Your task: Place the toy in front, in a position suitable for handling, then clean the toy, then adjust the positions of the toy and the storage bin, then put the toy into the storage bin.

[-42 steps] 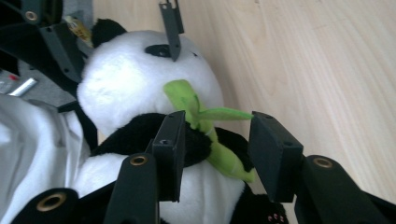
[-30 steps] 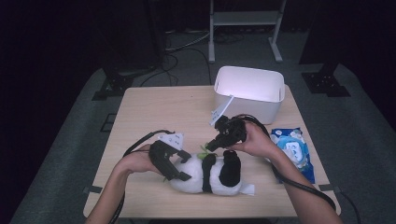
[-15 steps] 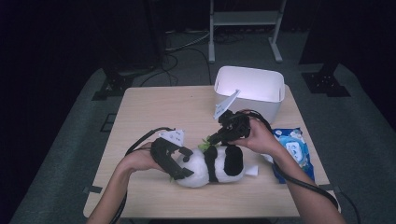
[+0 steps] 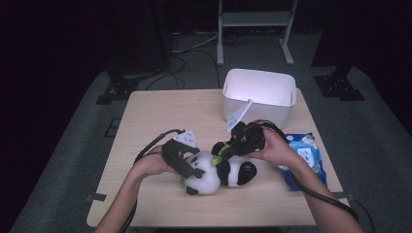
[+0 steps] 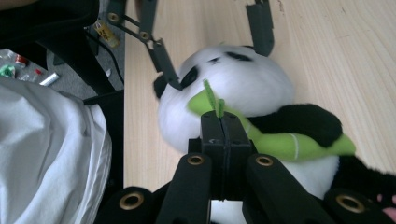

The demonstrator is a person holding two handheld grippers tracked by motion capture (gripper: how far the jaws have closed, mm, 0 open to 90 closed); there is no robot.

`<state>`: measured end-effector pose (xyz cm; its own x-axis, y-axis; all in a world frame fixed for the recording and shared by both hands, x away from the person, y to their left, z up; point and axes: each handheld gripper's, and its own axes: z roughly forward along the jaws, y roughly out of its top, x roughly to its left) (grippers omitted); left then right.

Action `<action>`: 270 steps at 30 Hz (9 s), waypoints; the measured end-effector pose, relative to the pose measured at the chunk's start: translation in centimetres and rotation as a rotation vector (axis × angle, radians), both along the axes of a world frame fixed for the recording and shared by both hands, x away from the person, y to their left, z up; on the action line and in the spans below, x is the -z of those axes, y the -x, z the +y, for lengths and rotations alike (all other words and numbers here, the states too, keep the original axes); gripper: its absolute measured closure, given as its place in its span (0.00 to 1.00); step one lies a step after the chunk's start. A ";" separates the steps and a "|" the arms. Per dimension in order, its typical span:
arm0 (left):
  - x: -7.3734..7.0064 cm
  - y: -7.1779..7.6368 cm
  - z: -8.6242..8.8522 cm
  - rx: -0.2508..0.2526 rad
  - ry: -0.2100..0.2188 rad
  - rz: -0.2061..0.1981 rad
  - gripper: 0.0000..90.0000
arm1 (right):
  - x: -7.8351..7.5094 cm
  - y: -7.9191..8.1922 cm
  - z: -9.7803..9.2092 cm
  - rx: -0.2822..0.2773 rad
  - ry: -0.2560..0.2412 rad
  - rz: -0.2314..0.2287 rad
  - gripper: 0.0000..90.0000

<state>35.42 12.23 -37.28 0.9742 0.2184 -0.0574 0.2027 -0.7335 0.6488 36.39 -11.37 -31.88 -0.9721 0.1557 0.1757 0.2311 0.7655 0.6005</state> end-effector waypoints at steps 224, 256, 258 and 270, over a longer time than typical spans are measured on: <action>0.8 -0.4 9.5 -0.228 0.200 -0.029 0.09 | 0.6 -18.0 -7.9 0.321 0.098 -0.081 0.92; 2.7 -1.0 10.0 -0.256 0.175 0.029 0.09 | 0.8 -13.2 -2.2 0.103 0.076 -0.078 0.94; 2.9 -1.0 10.0 -0.257 0.174 0.032 0.09 | 0.8 -12.8 -1.9 0.092 0.074 -0.083 0.94; 2.9 -1.0 10.1 -0.252 0.181 0.031 0.09 | 0.8 -10.6 -0.5 0.034 0.068 -0.082 0.94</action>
<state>36.43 22.35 -40.17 0.8877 0.4365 -0.1464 0.3853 -0.5304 0.7551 46.96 -11.91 -32.68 -0.9767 0.1975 0.0838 0.2098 0.7980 0.5650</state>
